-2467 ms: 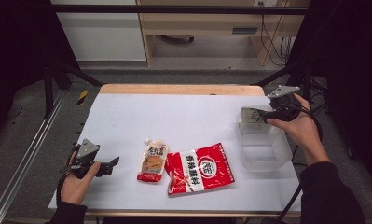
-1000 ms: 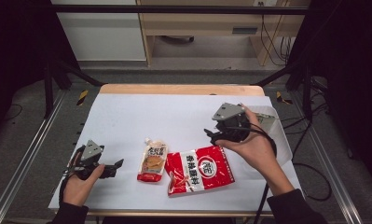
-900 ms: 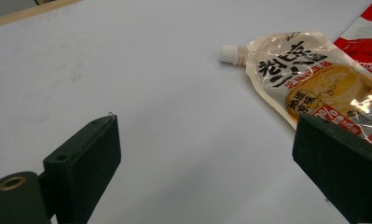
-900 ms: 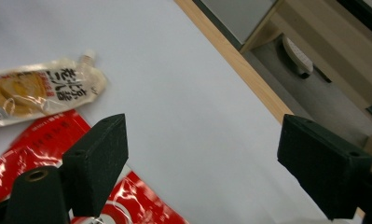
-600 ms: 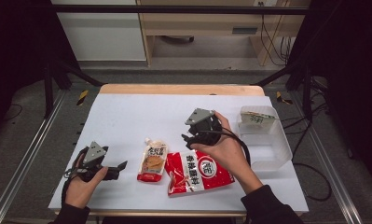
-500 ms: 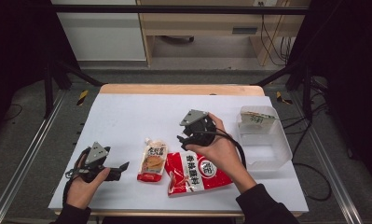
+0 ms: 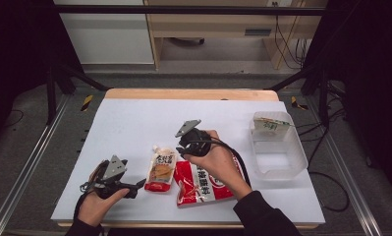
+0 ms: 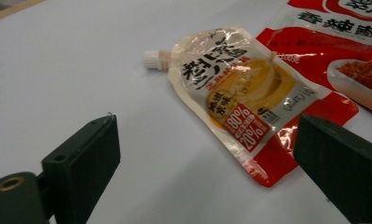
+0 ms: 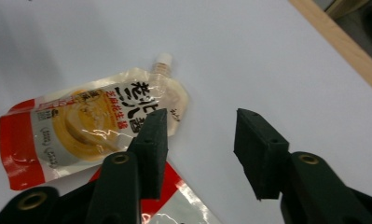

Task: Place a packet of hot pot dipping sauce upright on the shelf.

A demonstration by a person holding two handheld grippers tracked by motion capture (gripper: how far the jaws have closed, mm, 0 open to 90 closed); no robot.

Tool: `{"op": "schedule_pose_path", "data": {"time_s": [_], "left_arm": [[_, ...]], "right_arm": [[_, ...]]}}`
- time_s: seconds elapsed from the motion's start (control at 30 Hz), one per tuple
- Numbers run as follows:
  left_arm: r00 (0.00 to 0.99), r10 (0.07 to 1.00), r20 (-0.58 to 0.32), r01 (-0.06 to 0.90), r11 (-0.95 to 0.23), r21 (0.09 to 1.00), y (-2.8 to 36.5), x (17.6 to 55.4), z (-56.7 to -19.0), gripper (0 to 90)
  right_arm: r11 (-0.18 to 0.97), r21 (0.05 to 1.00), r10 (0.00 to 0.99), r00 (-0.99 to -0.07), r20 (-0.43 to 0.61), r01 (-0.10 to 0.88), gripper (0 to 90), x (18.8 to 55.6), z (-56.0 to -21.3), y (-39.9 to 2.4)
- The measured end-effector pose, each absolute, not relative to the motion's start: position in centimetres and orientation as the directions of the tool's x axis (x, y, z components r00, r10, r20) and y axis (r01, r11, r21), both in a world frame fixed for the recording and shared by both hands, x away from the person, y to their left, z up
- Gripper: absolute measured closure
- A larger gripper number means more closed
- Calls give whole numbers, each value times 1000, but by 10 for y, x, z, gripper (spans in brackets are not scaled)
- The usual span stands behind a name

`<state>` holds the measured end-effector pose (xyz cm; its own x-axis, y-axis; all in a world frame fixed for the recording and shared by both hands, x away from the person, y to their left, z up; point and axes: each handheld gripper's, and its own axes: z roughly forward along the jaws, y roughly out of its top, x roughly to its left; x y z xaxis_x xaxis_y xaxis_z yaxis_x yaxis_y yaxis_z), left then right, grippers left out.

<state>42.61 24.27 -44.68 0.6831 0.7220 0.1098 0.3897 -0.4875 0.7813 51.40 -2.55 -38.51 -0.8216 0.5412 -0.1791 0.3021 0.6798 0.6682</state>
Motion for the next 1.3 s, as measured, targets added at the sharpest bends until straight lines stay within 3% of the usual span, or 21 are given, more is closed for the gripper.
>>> {"op": "schedule_pose_path", "data": {"time_s": [0.3,0.43,0.57,0.97,1.13,1.3], "left_arm": [[710,695,112,386,-518,764,226,421,-451,88],[720,685,117,378,-527,761,220,415,-452,84],[716,680,154,358,-548,756,217,415,-453,84],[719,681,140,384,-557,737,219,417,-455,115],[724,675,142,387,-568,726,220,418,-457,129],[721,678,146,392,-572,721,219,418,-458,145]], "right_arm": [[674,652,533,-840,-104,347,680,522,-417,-8],[657,650,546,-836,-61,382,653,527,-428,-3],[616,661,573,-820,-2,429,542,537,-435,3],[584,599,618,-779,109,548,480,560,-459,10],[565,582,629,-762,157,586,487,564,-460,7],[572,576,606,-774,182,584,558,561,-459,8]]}}
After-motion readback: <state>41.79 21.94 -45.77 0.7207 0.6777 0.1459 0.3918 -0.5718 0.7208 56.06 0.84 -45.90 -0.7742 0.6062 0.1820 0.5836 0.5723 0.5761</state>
